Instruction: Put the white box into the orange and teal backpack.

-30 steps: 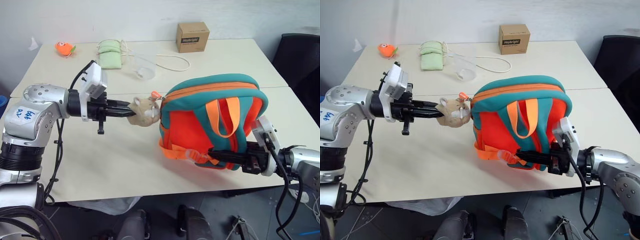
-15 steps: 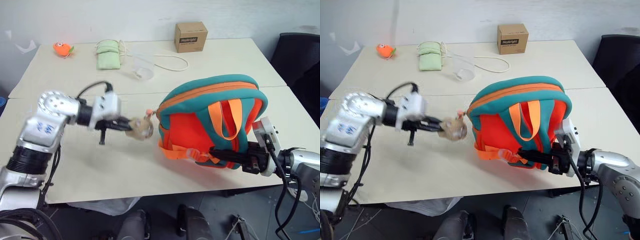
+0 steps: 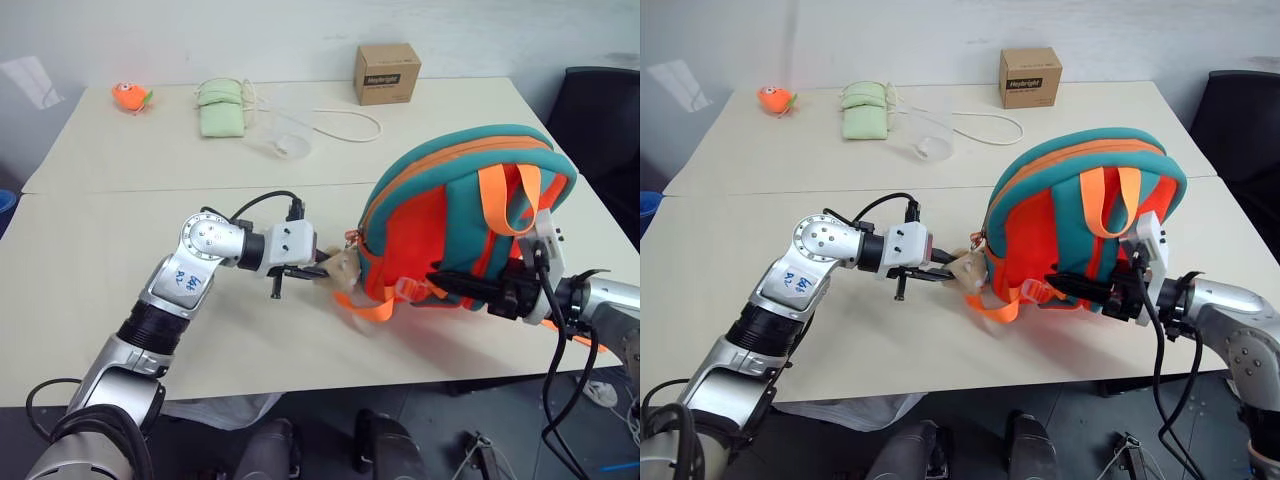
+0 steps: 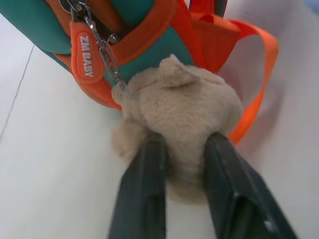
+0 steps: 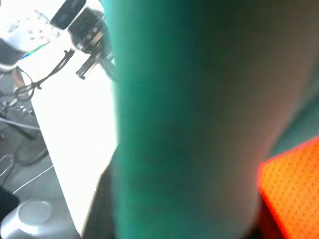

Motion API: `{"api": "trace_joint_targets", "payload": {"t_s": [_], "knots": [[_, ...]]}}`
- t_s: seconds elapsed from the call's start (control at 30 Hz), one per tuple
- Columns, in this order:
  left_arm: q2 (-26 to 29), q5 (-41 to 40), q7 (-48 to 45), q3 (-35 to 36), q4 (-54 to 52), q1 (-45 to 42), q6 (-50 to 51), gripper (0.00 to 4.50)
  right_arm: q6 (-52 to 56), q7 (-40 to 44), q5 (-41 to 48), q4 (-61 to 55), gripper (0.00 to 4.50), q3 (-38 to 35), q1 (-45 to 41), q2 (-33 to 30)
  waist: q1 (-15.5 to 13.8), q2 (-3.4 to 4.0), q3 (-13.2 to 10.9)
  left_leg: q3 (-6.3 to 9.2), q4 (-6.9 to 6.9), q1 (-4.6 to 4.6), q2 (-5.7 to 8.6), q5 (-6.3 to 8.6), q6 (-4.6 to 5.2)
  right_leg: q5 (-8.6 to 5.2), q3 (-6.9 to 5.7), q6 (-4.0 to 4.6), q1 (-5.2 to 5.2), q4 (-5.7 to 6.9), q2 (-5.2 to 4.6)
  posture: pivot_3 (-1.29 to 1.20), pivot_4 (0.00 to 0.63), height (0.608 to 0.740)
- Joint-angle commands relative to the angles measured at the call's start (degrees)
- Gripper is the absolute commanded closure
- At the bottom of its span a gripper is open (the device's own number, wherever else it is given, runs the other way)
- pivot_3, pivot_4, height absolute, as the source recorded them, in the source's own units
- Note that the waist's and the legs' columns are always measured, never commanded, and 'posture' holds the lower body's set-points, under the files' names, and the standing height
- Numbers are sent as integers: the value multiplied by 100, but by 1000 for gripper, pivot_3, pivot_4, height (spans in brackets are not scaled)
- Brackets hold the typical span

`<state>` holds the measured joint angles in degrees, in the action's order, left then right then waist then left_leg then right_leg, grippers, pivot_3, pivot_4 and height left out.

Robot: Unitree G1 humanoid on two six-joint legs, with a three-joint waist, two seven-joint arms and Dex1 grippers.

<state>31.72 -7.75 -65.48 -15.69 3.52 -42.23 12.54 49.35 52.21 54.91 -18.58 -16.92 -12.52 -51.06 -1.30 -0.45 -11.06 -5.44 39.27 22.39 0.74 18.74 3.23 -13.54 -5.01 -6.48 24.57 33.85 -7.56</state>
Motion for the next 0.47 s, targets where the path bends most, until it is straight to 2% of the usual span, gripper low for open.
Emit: {"api": "trace_joint_targets", "payload": {"t_s": [0.03, 0.2, 0.27, 0.37, 0.47], "knots": [[506, -782, -314, 814, -288, 42, 823, 2241, 271, 715, 257, 180, 1729, -970, 126, -843, -2, 5, -3, 0, 0, 1, 0, 0, 0, 0, -1, 0, 0, 0, 1, 0, 150, 740], [1503, -1643, -913, 1704, 132, -50, 1890, 678, 468, 2222, -222, 1250, 10, -2234, 980, -2158, -2, 6, -4, 2, 1, -3, -2, 0, 5, 0, -5, 0, -7, -4, 4, 0, 150, 740], [1829, -2031, -1060, 2071, 309, -307, 2424, 25, 331, 2749, -624, 1912, 0, -2676, 1200, -2593, -2, 6, -4, -1, 3, -4, 1, -1, 12, 0, -5, 0, -11, -2, 5, 0, 150, 740], [2053, -2163, -953, 2357, 736, -753, 2635, 25, -497, 3150, -1410, 2832, 0, -2943, 1297, -2934, -22, 6, -4, 5, 4, -3, 9, -2, 19, 0, -10, -1, -12, -4, 5, 0, 150, 740], [2056, -1914, -908, 2382, 879, -673, 2033, 25, -1037, 2861, -1771, 3477, 0, -2860, 956, -2903, 4, 6, -3, 3, 3, -9, 12, 4, 15, 1, -1, -3, -14, -5, -4, 0, 150, 740]]}}
